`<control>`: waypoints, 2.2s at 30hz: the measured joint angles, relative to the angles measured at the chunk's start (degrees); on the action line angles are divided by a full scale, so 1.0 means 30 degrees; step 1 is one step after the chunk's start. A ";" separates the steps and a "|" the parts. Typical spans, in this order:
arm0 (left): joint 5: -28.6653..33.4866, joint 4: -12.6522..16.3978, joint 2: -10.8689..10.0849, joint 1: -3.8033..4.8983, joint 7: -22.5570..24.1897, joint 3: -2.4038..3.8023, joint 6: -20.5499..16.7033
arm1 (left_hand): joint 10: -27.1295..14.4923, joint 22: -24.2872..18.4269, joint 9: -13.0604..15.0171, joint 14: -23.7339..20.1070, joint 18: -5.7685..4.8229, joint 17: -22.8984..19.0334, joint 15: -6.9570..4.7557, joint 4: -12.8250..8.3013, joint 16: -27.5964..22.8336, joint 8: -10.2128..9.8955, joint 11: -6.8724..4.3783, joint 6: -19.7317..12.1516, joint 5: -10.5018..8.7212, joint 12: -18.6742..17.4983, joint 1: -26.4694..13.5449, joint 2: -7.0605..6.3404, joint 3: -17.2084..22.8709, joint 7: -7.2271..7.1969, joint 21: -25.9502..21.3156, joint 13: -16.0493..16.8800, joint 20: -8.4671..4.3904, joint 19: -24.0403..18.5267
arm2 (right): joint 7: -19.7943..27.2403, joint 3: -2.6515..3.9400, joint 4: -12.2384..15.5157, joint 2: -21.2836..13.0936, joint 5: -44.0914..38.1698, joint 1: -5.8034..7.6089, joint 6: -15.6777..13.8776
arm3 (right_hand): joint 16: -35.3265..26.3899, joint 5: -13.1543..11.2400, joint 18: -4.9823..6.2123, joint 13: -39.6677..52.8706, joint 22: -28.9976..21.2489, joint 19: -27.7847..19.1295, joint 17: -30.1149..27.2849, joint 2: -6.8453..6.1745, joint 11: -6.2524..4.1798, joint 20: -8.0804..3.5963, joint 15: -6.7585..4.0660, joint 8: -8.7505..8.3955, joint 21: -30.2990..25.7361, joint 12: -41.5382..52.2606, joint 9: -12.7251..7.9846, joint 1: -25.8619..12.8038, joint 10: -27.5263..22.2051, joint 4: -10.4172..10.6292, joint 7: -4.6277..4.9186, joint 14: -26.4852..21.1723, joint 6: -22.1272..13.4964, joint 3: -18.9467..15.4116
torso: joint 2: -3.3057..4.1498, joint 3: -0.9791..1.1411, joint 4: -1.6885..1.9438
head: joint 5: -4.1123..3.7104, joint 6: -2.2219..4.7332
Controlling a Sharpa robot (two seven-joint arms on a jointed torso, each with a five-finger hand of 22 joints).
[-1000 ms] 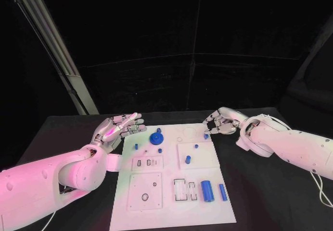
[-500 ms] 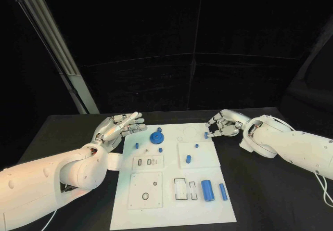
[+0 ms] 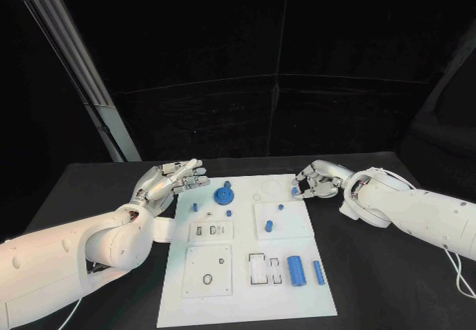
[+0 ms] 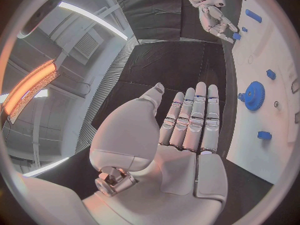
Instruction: Assemble the parts on the task board
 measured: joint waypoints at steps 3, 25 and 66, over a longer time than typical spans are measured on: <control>0.0000 -0.0007 0.0008 -0.0004 0.0000 -0.0001 0.0004 | 0.0000 0.0001 0.0000 0.0000 -0.0001 0.0000 0.0000 0.0000 0.0000 0.0000 0.0000 0.0000 0.0000 0.0000 0.0000 0.0000 0.0000 0.0000 0.0000 0.0000 0.0000 0.0000 | 0.0003 0.0001 -0.0064 0.0090 -0.0006 -0.0102 0.0028 | 0.0000 0.0000 0.0000 0.0023 -0.0001 0.0000 0.0032 0.0057 0.0000 0.0000 0.0000 0.0000 0.0000 0.0000 0.0000 0.0058 0.0000 0.0000 0.0000 0.0000 0.0000 0.0000 | 0.0000 -0.0004 0.0000 | 0.0002 -0.0013; -0.0001 -0.0022 -0.0012 -0.0006 -0.0023 -0.0002 0.0044 | 0.0000 -0.0021 0.0000 0.0000 0.0000 0.0002 0.0000 0.0000 0.0000 0.0000 0.0000 0.0000 0.0000 0.0000 0.0000 0.0000 0.0000 0.0000 0.0000 0.0000 0.0000 0.0000 | 0.0115 0.0000 -0.0645 0.0514 -0.0031 -0.0220 0.0123 | 0.0197 -0.1350 -0.0001 0.0490 -0.0004 0.0209 0.0347 0.1092 -0.0344 -0.0207 -0.0181 0.0539 0.0000 0.0446 0.0166 0.0829 0.0347 -0.0494 -0.0422 0.0039 0.1695 0.0821 | -0.0013 0.0004 0.0000 | 0.0013 -0.0059; 0.0000 0.0191 -0.0322 0.0008 -0.0156 -0.0001 0.0086 | 0.0000 -0.0031 0.0000 0.0000 0.0000 0.0003 0.0000 0.0000 -0.0077 0.0000 0.0000 0.0000 0.0000 -0.0073 0.0000 0.0000 0.0000 0.0000 0.0000 0.0000 0.0000 0.0000 | -0.1608 0.0014 0.4683 0.1064 -0.1063 -0.0225 -0.3964 | 0.0481 -0.0795 -0.0002 0.0944 -0.0009 0.0654 0.0337 0.2019 -0.0621 -0.0652 -0.0727 0.1014 0.0222 0.0820 0.0071 0.0386 0.0623 -0.1012 -0.0574 -0.0031 0.2786 0.2619 | -0.0132 -0.0088 0.0057 | 0.0112 -0.0126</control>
